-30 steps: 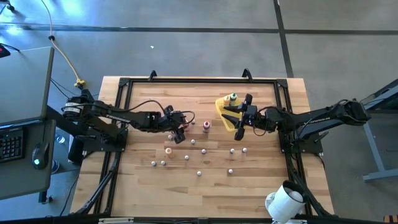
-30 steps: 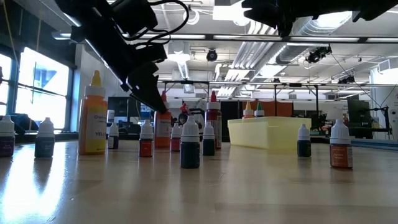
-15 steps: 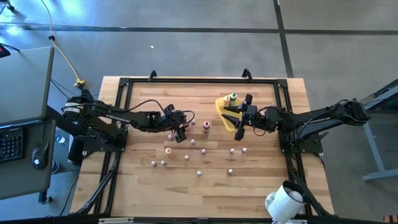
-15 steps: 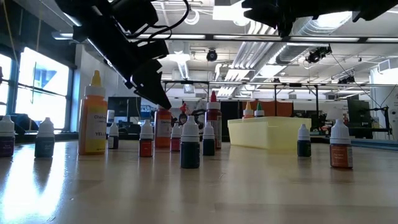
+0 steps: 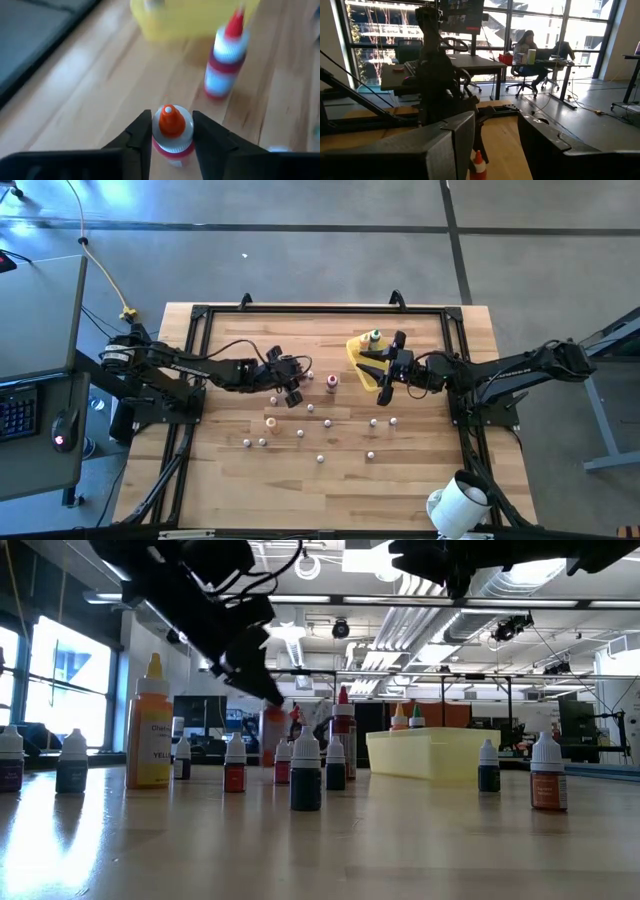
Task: Pick & Place food coloring
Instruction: Put the large orange food coloring bottle into the bin, then put the large red food coloring bottle into the bin
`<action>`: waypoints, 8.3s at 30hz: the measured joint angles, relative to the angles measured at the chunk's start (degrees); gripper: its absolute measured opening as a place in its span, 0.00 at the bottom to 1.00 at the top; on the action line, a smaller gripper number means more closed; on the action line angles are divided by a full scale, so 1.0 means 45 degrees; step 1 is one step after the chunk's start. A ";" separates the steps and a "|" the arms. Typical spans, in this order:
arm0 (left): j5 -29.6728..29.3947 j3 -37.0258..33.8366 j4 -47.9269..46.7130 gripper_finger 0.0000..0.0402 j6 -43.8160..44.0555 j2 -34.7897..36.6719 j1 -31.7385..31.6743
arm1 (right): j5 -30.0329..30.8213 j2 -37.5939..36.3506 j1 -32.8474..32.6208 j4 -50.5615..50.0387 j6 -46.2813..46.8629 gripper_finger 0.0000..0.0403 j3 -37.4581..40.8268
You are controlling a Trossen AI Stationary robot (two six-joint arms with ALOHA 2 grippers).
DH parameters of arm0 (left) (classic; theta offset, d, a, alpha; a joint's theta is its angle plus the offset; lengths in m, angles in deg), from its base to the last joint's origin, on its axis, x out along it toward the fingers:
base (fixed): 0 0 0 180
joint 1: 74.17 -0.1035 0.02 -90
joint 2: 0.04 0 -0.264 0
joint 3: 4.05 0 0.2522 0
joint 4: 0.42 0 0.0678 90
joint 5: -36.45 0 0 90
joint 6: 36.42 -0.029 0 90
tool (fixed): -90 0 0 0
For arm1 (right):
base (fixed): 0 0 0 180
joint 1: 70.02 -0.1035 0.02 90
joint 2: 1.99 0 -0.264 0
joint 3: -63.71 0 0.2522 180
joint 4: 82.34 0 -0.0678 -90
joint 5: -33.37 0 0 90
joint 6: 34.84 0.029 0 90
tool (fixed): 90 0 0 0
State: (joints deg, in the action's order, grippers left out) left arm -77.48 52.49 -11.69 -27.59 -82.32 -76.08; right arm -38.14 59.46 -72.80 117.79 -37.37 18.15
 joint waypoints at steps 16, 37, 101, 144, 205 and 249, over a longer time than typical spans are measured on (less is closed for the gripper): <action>0.2120 0.2913 0.1354 0.32 -0.2006 -0.0509 -0.2142 | 0.0633 -0.1495 -0.0002 -0.1510 -0.0233 0.36 0.0005; 0.3628 0.6739 0.3664 0.32 -0.2811 -0.5917 -0.3167 | 0.1342 -0.1676 -0.0002 -0.2258 -0.0550 0.36 0.0005; 0.4500 0.4459 -0.9809 0.46 -0.1908 0.8531 -0.3318 | -0.4198 0.5344 0.2406 0.1182 0.1928 0.36 -0.0005; 0.5899 -0.2360 -0.4290 0.46 -0.0863 1.0234 -0.3318 | -0.5143 0.8150 0.2689 0.0876 0.1134 0.36 -0.1987; 0.5831 -0.2365 -0.4285 0.46 -0.0994 1.0229 -0.3320 | -0.5466 0.8199 0.2664 0.0138 0.1126 0.55 -0.1987; 0.5127 -0.2365 -0.4194 0.46 -0.0989 1.0229 -0.3323 | -0.5910 0.8184 0.2636 0.0529 0.1074 0.53 -0.1996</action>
State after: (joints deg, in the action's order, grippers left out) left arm -54.41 41.85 -30.57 -32.04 -36.29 -91.03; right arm -64.73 96.29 -60.94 120.18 -32.54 9.17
